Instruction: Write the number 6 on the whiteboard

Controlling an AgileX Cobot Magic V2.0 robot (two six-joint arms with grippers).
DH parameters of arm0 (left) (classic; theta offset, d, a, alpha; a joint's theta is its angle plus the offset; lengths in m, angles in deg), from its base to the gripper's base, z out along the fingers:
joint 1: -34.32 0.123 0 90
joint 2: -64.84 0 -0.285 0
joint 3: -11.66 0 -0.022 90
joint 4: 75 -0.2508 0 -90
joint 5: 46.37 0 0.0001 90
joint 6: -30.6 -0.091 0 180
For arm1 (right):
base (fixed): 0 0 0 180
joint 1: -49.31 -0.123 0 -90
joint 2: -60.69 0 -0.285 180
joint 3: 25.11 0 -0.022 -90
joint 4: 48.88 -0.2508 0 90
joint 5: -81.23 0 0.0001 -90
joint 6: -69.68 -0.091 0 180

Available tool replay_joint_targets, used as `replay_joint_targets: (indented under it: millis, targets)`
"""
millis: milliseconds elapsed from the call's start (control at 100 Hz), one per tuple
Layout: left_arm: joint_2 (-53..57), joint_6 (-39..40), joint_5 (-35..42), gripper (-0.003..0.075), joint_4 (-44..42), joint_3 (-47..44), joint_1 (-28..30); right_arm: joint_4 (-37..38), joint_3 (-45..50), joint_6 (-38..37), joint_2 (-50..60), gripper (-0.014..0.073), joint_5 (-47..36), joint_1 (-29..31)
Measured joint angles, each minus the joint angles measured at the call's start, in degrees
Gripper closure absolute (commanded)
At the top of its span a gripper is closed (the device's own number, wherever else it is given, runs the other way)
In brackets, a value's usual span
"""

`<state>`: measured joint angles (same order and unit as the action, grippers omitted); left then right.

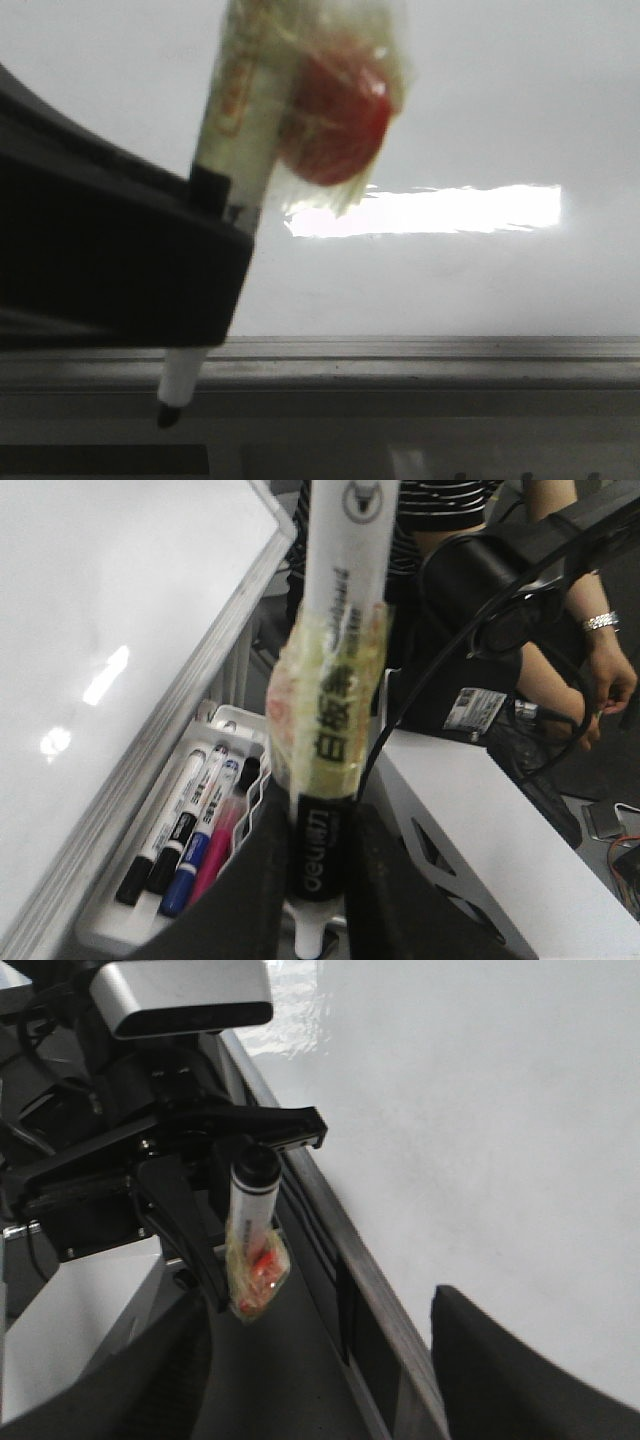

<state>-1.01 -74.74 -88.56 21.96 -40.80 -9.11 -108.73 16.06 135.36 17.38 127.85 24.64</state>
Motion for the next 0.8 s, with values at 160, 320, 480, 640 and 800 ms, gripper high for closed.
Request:
replay_joint_targets:
  millis: [160, 320, 480, 640, 800]
  targets:
    - [0.0, -5.9, -3.8, 0.0740, 3.7, 0.0, 0.0, -4.1, 0.0, 5.8, -1.9, 0.0167, 0.4, -3.1]
    - [0.0, -7.2, -4.7, 0.0740, 4.4, 0.0, 0.0, -7.5, 0.0, 11.0, -4.9, 0.0165, 0.3, -5.5]
    - [0.0, -7.3, -6.2, 0.0740, 4.4, 0.0, 0.0, -13.2, 0.0, 17.4, -8.7, 0.0165, -0.2, -8.1]
    - [0.0, -7.3, -6.7, 0.0740, 4.4, 0.0, 0.0, -15.8, -0.1, 20.2, -12.9, 0.0165, -2.2, -10.0]
    - [0.0, -7.3, -6.9, 0.0740, 4.4, 0.0, 0.1, -20.5, -0.1, 24.5, -16.7, 0.0165, -2.9, -11.1]
